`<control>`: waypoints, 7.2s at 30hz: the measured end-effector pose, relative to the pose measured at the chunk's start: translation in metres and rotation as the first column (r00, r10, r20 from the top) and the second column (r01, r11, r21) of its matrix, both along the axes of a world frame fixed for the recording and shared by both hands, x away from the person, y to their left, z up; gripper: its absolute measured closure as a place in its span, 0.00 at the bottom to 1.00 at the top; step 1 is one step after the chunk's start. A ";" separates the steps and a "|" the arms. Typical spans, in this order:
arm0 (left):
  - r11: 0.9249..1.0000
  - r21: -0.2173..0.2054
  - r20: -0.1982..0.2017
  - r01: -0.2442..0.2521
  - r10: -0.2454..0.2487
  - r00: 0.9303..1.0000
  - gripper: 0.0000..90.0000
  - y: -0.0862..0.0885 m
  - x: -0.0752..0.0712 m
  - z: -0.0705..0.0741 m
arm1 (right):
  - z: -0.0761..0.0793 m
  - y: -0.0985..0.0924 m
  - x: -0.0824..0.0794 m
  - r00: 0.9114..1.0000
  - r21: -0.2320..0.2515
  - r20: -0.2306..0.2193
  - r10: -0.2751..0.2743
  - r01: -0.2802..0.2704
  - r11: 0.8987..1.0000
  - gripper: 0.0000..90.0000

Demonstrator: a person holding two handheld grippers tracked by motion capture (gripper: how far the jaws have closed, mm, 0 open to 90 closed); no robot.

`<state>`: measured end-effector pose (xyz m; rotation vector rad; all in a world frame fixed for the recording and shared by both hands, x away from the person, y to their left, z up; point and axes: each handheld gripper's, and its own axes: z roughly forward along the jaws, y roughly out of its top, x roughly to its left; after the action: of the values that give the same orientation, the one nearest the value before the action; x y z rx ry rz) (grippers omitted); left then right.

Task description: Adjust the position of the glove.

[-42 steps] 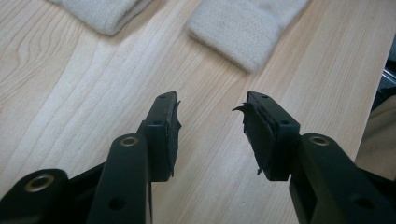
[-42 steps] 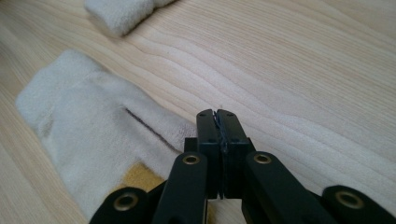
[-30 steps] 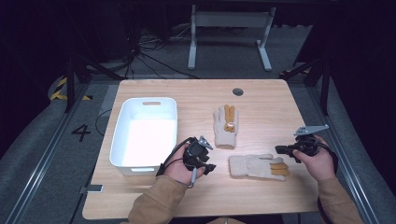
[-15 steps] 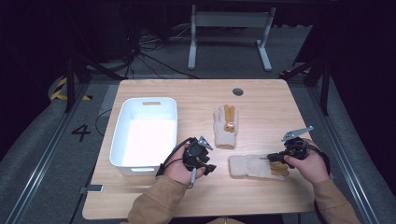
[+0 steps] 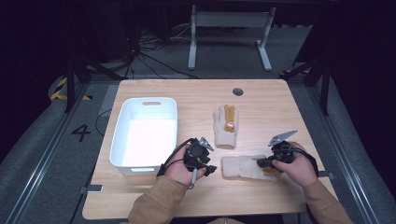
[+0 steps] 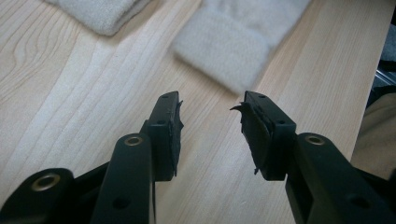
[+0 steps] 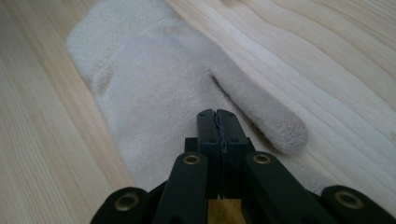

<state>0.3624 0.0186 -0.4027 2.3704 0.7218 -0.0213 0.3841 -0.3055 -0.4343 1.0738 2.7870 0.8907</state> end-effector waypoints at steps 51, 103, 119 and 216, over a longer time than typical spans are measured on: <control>0.995 -0.069 0.020 0.066 -0.065 0.998 0.55 0.023 0.007 0.025 | 0.040 0.057 0.090 0.985 0.025 0.147 -0.091 0.088 0.996 0.86; 0.998 -0.055 0.011 -0.023 0.024 1.000 0.54 0.056 -0.017 0.016 | 0.002 0.084 0.171 0.976 -0.018 0.107 -0.192 0.194 0.981 0.95; 0.996 -0.052 0.018 0.075 -0.074 0.997 0.53 0.024 -0.006 0.017 | 0.025 0.049 0.121 0.937 0.054 0.146 -0.318 0.313 0.948 0.95; 0.999 -0.045 -0.013 0.020 -0.020 1.000 0.53 0.038 -0.018 0.010 | 0.005 0.035 0.110 0.973 -0.069 0.150 -0.178 0.190 0.979 1.00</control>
<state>0.3447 0.0565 -0.3929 2.3365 0.6967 -0.0609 0.4943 -0.2704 -0.4293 1.1817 2.5356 0.7902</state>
